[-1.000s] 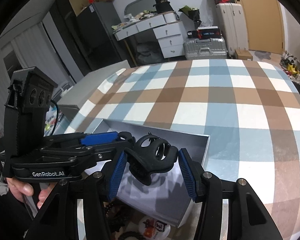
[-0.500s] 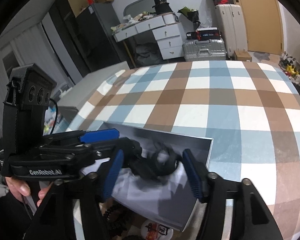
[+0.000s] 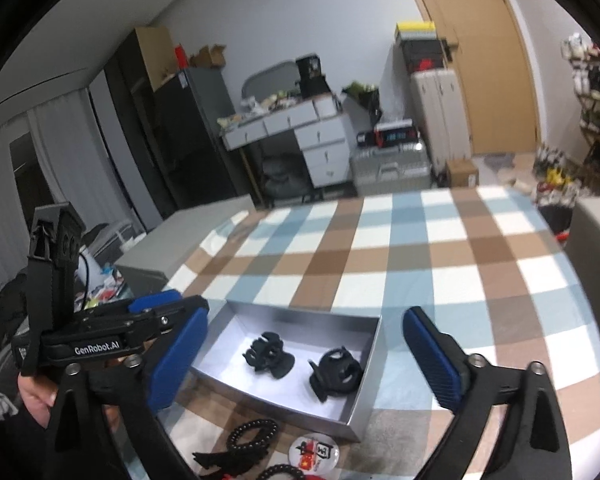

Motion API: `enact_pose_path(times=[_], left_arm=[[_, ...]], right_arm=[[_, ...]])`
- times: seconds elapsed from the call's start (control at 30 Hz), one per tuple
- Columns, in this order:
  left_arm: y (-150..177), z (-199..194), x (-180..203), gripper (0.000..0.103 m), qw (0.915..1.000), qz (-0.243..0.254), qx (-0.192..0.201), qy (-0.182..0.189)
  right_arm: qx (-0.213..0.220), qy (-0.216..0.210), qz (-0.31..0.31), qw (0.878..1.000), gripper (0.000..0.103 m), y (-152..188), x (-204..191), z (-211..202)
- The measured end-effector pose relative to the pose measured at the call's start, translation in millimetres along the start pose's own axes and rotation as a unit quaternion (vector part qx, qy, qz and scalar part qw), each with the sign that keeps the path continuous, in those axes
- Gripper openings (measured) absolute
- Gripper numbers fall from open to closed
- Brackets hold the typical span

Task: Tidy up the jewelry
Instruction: 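Withdraw the right gripper from the box back toward the jewelry pile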

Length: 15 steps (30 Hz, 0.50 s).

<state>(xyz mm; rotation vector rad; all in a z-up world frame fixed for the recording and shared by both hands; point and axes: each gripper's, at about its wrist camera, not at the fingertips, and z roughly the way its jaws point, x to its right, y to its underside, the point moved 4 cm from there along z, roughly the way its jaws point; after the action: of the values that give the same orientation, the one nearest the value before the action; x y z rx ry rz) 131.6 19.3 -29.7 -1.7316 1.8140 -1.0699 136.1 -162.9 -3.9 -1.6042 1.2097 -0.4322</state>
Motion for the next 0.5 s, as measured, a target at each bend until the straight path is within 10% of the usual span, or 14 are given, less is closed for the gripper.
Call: enact_pose_path(times=[0.5], left_arm=[[3, -63, 18, 0.102, 0.9859, 0.045, 0.138, -0.084]], right_arm=[[0.088, 0.029, -0.063, 0.994, 0.103, 8, -35, -64]])
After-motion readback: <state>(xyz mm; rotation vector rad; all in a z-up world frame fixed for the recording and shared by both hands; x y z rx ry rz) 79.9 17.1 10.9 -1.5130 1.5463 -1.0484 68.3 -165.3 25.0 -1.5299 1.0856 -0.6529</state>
